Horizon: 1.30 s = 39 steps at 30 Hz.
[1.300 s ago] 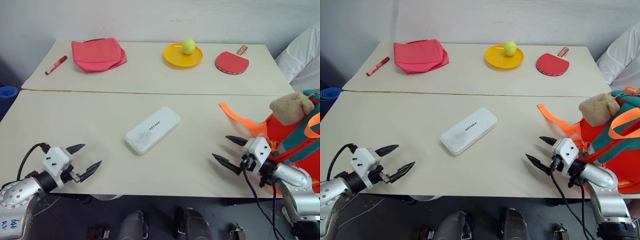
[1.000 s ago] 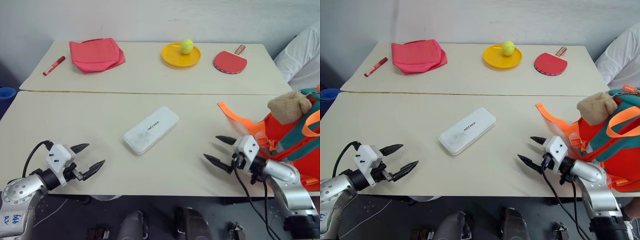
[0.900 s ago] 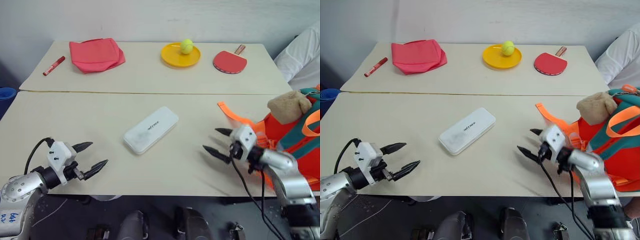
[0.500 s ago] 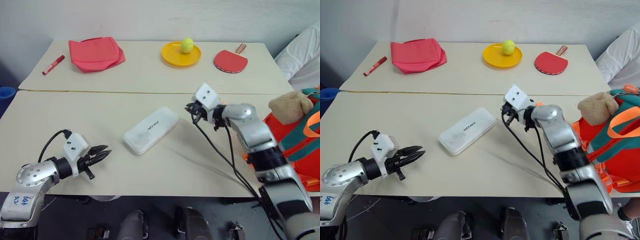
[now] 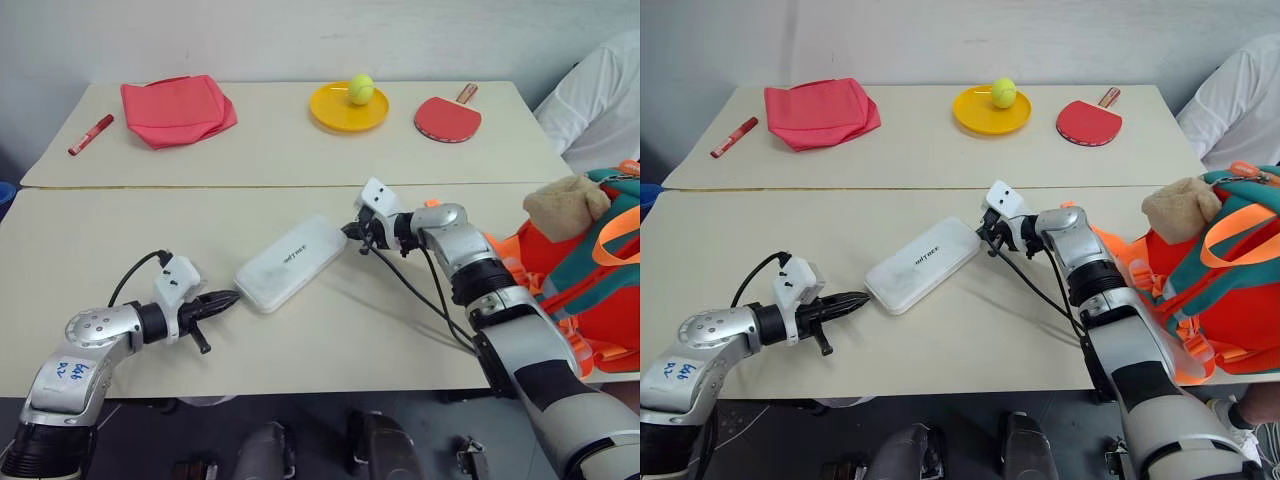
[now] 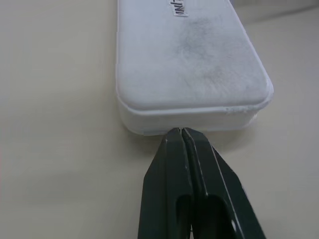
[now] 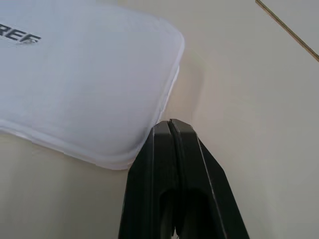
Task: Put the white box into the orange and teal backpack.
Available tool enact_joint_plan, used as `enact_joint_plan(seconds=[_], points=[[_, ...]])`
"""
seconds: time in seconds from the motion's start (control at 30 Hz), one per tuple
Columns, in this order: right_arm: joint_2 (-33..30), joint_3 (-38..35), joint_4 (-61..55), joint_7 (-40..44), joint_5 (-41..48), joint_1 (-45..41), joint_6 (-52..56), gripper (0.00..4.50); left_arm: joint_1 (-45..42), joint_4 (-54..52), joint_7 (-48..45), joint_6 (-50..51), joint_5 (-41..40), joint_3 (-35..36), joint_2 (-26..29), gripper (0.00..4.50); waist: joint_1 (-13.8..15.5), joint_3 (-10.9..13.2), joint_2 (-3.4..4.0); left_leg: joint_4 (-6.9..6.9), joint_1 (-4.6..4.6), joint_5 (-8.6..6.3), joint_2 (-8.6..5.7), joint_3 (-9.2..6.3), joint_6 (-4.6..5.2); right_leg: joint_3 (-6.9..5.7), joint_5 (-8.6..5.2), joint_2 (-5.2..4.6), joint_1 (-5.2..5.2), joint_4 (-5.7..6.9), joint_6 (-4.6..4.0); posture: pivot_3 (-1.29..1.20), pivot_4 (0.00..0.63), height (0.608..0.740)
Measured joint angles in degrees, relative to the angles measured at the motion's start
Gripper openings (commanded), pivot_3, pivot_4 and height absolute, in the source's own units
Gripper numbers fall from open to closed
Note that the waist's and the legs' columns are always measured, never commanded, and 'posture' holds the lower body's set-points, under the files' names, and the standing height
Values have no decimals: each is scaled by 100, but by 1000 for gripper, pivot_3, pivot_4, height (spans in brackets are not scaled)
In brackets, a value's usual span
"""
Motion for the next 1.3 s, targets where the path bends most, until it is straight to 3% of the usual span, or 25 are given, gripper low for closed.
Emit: enact_joint_plan(seconds=[0.17,0.43,0.63,0.8,0.97,1.3], points=[[-242,-69,-689,330,12,420,118,0,-20,199,-21,-320,194,-71,-147,37,13,0,0,-1,0,-1,0,0,-1,0,0,-2,0,-3,0,0,150,740],[-996,-115,-3501,829,379,2140,1503,0,-24,332,49,-497,334,-44,-316,37,81,0,0,2,5,-4,-2,-5,-2,-1,0,-8,3,0,0,0,150,740],[-1403,-291,-5387,565,693,3218,2727,0,24,316,-76,-529,322,-46,-327,37,84,0,0,0,7,-9,0,-8,-7,-1,0,-8,2,-8,0,0,150,740],[-1446,-456,-6163,163,883,3619,3479,0,92,268,-156,-486,252,-37,-362,37,90,0,-1,0,8,-13,-2,-8,-3,-1,0,-13,2,-17,0,0,150,740],[-1783,-512,-6624,-51,985,3988,3662,0,-156,230,-94,286,-279,104,-476,1527,163,-1,-4,0,6,-14,-4,-13,-1,-5,0,-14,4,-21,0,0,150,740],[-1950,-498,-6922,-263,1178,4388,3464,0,-1681,1682,-532,4773,-2058,506,468,4437,201,-5,-12,1,21,-11,-4,-10,-9,0,-1,-2,11,-11,0,0,150,740]])
